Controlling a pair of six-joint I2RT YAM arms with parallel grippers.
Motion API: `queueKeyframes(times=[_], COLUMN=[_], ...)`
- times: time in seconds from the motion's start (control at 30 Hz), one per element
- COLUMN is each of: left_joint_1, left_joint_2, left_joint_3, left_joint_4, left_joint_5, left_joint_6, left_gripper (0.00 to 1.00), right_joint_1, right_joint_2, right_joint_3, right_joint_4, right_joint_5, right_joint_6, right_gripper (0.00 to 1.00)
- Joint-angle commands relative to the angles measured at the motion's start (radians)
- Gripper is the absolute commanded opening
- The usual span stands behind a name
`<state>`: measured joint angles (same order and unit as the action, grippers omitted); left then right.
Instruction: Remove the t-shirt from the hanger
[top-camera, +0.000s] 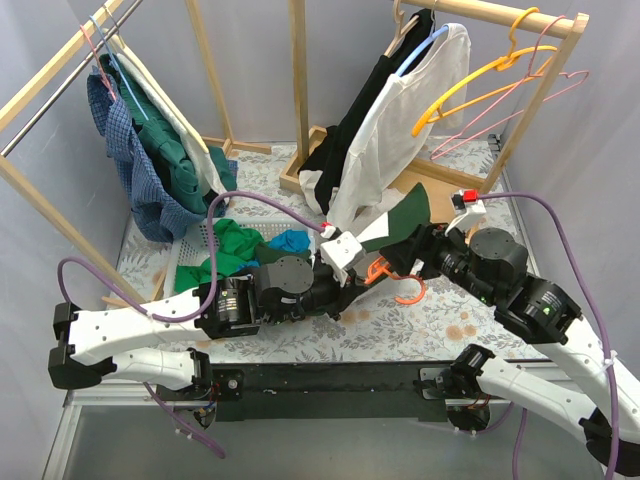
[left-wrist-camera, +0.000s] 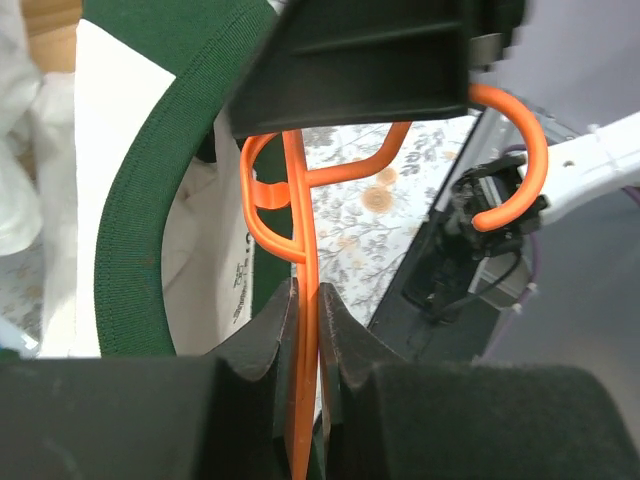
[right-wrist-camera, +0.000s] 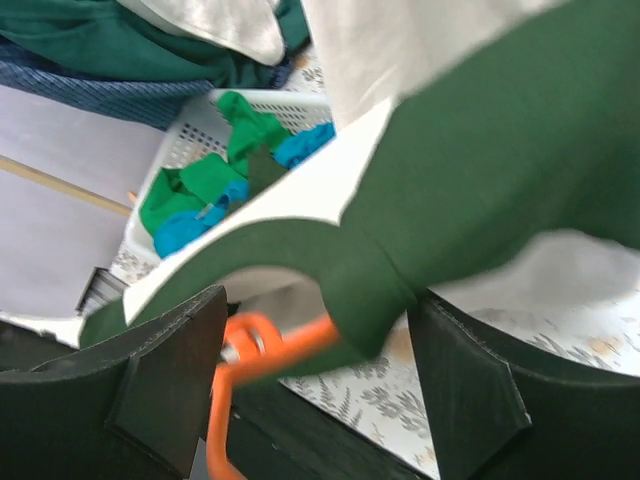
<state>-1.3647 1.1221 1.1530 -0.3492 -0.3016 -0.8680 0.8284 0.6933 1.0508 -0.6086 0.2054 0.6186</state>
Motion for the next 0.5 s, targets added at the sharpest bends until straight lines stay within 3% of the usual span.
queueKeyframes(times=[0.0,0.2,0.3,0.33,0.37,0.43,0.47], left_joint_1=[-0.011,-0.011,-0.011,-0.011,-0.011,-0.011,-0.011], left_joint_2=[-0.031,-0.035,-0.035,-0.036,-0.035,-0.033,-0.031], left_joint_3=[0.002,-0.009,-0.015,-0.019,-0.024,-0.042,-0.048], left_joint_4=[0.134,0.154,0.161,0.161,0.162,0.164,0.164], left_joint_5=[0.052,0.061,0.067,0.070,0.070,0.071,0.067], left_joint_6=[0.020,0.024,0.024,0.023,0.023,0.029,0.046], left_gripper=[0.00,0.00,0.00,0.00,0.00,0.00,0.00], right_joint_1=[-0.003,-0.003,-0.003,-0.003,-0.003,-0.003,-0.003], right_joint_2=[0.011,0.026,0.018,0.017,0.015,0.011,0.012], right_joint_3=[-0.028,-0.070,-0.087,-0.089,-0.090,-0.086,-0.081], right_joint_4=[0.214,0.244,0.253,0.253,0.253,0.242,0.222], right_joint_5=[-0.027,-0.041,-0.032,-0.031,-0.028,-0.014,-0.009], right_joint_6=[0.064,0.113,0.144,0.153,0.167,0.181,0.194], right_gripper=[0.80,0.75,0.45,0.23,0.14,0.01,0.01])
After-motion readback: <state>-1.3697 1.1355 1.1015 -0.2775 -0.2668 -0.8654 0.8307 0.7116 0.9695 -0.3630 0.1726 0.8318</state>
